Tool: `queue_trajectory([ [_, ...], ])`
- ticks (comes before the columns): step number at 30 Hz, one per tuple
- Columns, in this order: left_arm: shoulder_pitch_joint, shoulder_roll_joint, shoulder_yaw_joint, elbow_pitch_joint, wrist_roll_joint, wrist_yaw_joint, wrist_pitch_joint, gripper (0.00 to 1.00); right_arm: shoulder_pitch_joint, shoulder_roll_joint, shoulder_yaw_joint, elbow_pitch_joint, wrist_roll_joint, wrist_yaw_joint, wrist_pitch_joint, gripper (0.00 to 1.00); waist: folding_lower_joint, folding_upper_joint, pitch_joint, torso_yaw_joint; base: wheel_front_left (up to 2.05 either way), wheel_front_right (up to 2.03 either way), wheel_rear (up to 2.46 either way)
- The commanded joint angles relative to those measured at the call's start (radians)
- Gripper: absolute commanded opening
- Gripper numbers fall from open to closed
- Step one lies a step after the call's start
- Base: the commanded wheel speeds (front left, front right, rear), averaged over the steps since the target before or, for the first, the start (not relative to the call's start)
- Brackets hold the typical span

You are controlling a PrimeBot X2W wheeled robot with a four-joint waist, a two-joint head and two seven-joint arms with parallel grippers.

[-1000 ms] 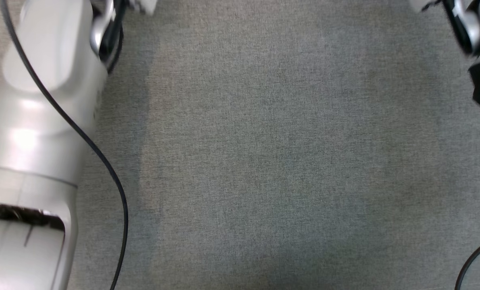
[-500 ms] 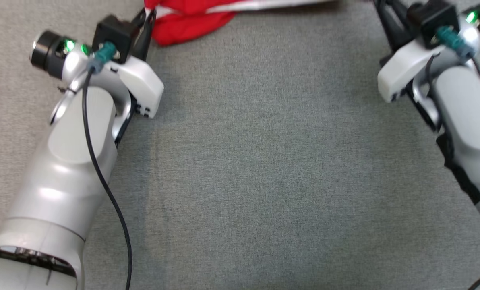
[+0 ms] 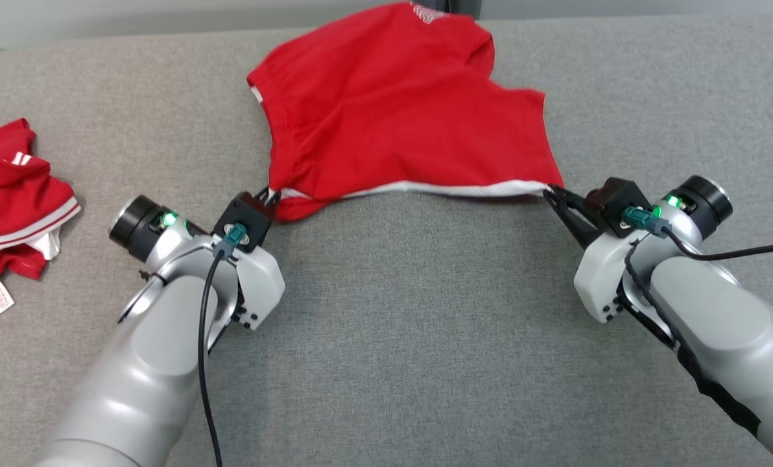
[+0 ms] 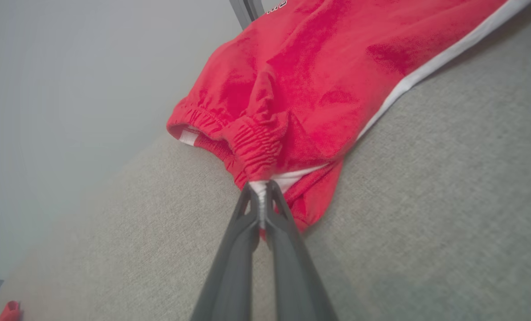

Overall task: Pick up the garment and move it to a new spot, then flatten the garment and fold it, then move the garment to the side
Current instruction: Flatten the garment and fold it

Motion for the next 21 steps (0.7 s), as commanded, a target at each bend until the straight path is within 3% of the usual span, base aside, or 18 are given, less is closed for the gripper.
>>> queue_trajectory([
  [1,0.038,0.009,-0.002,0.004,-0.004,0.009,-0.004,0.0,0.026,-0.023,0.048,-0.014,0.057,0.0,0.006,0.0,-0.0001,0.0,-0.042,0.006,0.0,0.0,0.0],
  [8,0.122,0.003,-0.027,0.007,-0.001,0.014,-0.005,0.0,0.072,-0.061,0.156,-0.03,0.181,0.0,0.03,0.0,-0.0001,0.0,-0.117,0.024,0.0,0.0,0.0],
  [11,0.24,0.001,-0.041,-0.009,-0.024,0.036,-0.004,0.0,0.166,-0.112,0.228,-0.073,0.312,0.0,0.048,0.0,-0.0001,0.0,-0.213,0.055,0.0,0.0,0.0],
  [21,0.362,0.011,-0.059,-0.057,-0.031,0.069,-0.004,0.0,0.249,-0.149,0.241,-0.122,0.374,0.0,0.047,0.0,-0.0001,0.0,-0.271,0.07,0.0,0.0,0.0],
])
